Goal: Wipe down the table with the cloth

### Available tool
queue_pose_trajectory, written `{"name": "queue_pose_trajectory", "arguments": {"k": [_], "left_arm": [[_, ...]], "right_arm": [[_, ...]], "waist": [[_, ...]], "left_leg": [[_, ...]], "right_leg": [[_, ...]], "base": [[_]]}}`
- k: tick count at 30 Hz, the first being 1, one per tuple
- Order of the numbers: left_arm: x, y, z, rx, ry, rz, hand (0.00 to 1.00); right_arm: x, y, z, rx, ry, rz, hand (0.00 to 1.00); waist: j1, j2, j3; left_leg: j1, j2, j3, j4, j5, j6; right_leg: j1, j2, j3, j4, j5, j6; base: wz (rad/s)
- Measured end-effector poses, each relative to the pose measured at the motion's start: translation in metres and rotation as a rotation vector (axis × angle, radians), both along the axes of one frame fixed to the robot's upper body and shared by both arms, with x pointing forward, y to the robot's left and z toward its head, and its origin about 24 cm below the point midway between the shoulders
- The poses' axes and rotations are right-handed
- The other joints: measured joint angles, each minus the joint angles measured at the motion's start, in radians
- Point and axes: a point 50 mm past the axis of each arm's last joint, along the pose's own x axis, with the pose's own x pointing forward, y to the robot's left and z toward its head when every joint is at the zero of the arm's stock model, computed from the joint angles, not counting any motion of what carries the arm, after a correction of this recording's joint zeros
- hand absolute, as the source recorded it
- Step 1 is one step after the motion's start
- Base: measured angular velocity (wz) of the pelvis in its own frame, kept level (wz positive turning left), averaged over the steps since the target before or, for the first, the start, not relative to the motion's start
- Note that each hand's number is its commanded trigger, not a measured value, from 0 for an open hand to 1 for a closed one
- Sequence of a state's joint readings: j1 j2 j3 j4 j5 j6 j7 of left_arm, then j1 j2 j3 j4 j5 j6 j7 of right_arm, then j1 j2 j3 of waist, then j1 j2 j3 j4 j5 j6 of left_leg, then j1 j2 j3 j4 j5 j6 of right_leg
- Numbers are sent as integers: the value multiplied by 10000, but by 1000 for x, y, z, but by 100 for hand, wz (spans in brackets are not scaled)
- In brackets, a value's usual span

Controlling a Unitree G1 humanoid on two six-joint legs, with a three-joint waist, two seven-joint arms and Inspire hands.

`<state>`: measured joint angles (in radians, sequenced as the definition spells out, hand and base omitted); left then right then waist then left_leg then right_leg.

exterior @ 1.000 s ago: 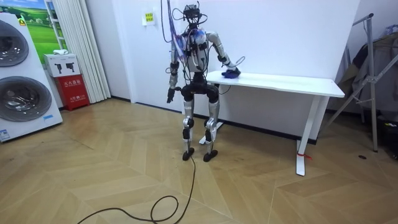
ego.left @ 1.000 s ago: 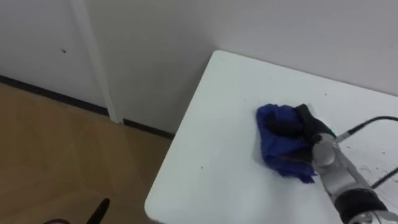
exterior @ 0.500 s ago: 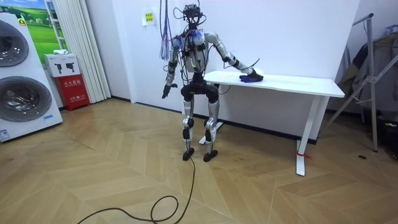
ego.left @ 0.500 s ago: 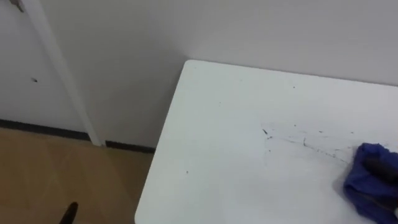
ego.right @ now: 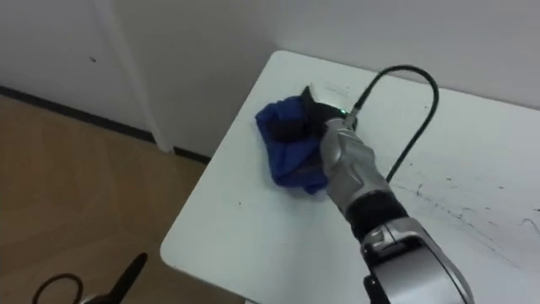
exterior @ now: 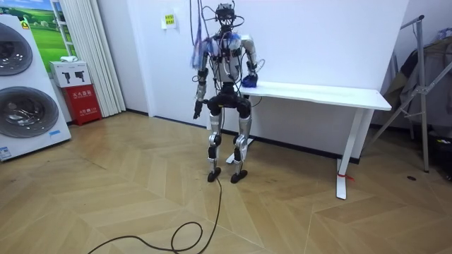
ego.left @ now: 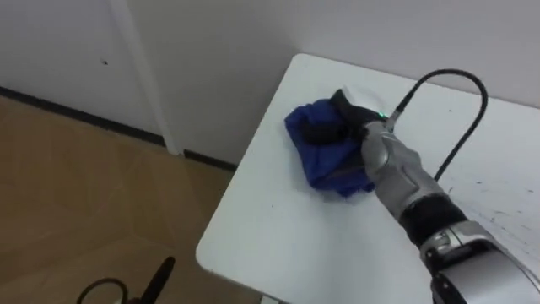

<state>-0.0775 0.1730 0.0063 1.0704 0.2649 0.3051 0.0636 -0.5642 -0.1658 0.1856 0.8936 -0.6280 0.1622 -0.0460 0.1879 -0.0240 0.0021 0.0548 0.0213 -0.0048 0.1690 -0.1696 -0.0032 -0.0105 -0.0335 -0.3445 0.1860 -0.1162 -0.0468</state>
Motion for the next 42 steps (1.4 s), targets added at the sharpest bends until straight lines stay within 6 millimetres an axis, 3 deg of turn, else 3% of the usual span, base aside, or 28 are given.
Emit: {"name": "queue_pose_trajectory", "arguments": {"k": [1,4,6,7,9,12,14,16,19,22,24,25,26,27,28,29,30,32,34,36,38,39,40,41,42], "left_arm": [[-1,2,0,25,-7,122,0],[-3,14,3,157,-304,628,0],[-16,28,5,511,-332,739,0],[-20,32,5,604,-303,885,0],[-38,49,7,995,-120,1476,0],[-50,56,8,1181,-34,1962,0],[-51,57,8,1172,-85,2059,0],[-47,55,8,1089,-238,2072,0],[-40,49,7,914,-388,1831,0],[-28,38,5,662,-437,1657,0],[-11,26,4,386,-558,1334,0],[-7,23,4,338,-609,1235,0],[2,16,5,218,-789,1001,0],[11,7,6,23,-1001,829,0],[13,3,5,-67,-1053,745,0],[16,-2,5,-137,-1045,512,0],[12,-2,4,-105,-886,470,0],[-5,4,0,-20,-494,740,0],[-18,6,-3,66,-70,859,0],[-18,9,-2,43,-42,737,0],[-24,21,0,341,67,727,0],[-24,35,5,745,4,656,0],[-23,43,8,952,-70,581,0],[-22,56,14,1366,-231,388,0],[-19,67,20,1803,-358,151,0]], "right_arm": [[-3,-5,-2,50,-130,-150,100],[-31,-52,-22,179,-279,-1837,100],[-65,-102,-37,137,-92,-3856,100],[-76,-116,-40,70,13,-4403,100],[-123,-162,-50,-276,412,-6349,100],[-170,-196,-53,-543,647,-7969,100],[-183,-201,-56,-564,727,-8382,100],[-182,-200,-56,-607,744,-8437,100],[-156,-186,-54,-516,776,-8101,100],[-99,-136,-45,-564,789,-6098,100],[-44,-61,-22,-591,193,-2786,100],[-31,-39,-14,-523,5,-1955,100],[-10,1,5,-349,-459,-493,100],[5,28,24,-168,-994,441,100],[10,36,31,-20,-1187,713,100],[16,45,41,144,-1418,970,100],[19,47,44,200,-1476,1119,100],[16,44,39,283,-1362,1131,100],[6,28,17,316,-694,543,100],[-30,-12,-28,329,502,-725,100],[-50,-33,-42,367,310,-1307,100],[-62,-51,-48,322,230,-1976,100],[-69,-61,-51,374,210,-2457,100],[-85,-85,-56,304,261,-3494,100],[-107,-111,-61,144,371,-4642,100]], "waist": [[-86,3,-4],[-488,-15,-26],[-846,-72,-131],[-902,-85,-157],[-1210,-187,-265],[-1555,-152,-265],[-1590,-176,-256],[-1607,-164,-251],[-1483,-92,-227],[-1187,-47,-184],[-976,-65,-178],[-893,-44,-163],[-676,-3,-125],[-471,29,-61],[-298,43,-56],[96,37,-60],[407,-2,-74],[428,-77,-89],[364,-108,-78],[313,-104,-65],[-37,-50,-11],[-133,-37,1],[-135,-7,2],[-237,-15,9],[-466,33,-20]], "left_leg": [[14,0,2,5,0,0],[273,-29,7,-26,-3,2],[571,-77,211,-66,-5,3],[641,-90,255,-70,-9,8],[825,-134,266,-98,-70,77],[1032,9,360,-173,-371,132],[1185,47,531,-142,-457,125],[1226,61,623,-62,-497,127],[1303,110,1071,-89,-490,125],[1206,127,1154,-99,-471,105],[1107,146,1152,-134,-391,28],[1085,163,1152,-139,-382,11],[999,191,1132,-160,-342,-50],[900,201,977,-159,-298,-82],[876,196,858,-150,-274,-93],[812,192,655,-169,-219,-99],[766,195,509,-160,-211,-108],[675,162,432,-90,-211,-108],[639,96,356,20,-209,-104],[670,54,370,203,-208,-101],[791,22,543,401,-208,-99],[888,134,762,453,-229,-59],[896,231,938,458,-262,-6],[843,310,1335,655,-372,111],[837,495,1545,821,-531,124]], "right_leg": [[20,-4,7,-6,-7,11],[313,-71,71,-50,-24,43],[637,-70,193,-177,-86,151],[700,-74,219,-189,-87,161],[837,-85,385,-171,-119,205],[1038,84,534,-154,-135,203],[1129,170,773,-152,-138,197],[1132,189,966,-133,-113,178],[930,332,1335,32,-8,119],[526,427,1764,221,179,-39],[267,541,1808,372,228,-160],[230,560,1822,377,227,-185],[141,587,1786,357,232,-240],[92,591,1674,317,229,-265],[77,571,1580,297,215,-280],[88,526,1467,236,172,-278],[98,478,1283,175,117,-271],[205,303,840,216,-63,-193],[302,102,395,393,-200,-110],[289,-185,266,954,-382,69],[313,-392,283,1398,-474,193],[275,-434,318,1643,-495,502],[244,-524,256,1983,-641,665],[51,-1254,-49,2980,-1024,836],[36,-2059,-72,3615,-1198,1051]], "base": [[6],[5],[-4],[-9],[-16],[-16],[-28],[-33],[-52],[-68],[-24],[-11],[16],[31],[56],[62],[63],[69],[67],[55],[10],[-24],[-32],[4],[26]]}}
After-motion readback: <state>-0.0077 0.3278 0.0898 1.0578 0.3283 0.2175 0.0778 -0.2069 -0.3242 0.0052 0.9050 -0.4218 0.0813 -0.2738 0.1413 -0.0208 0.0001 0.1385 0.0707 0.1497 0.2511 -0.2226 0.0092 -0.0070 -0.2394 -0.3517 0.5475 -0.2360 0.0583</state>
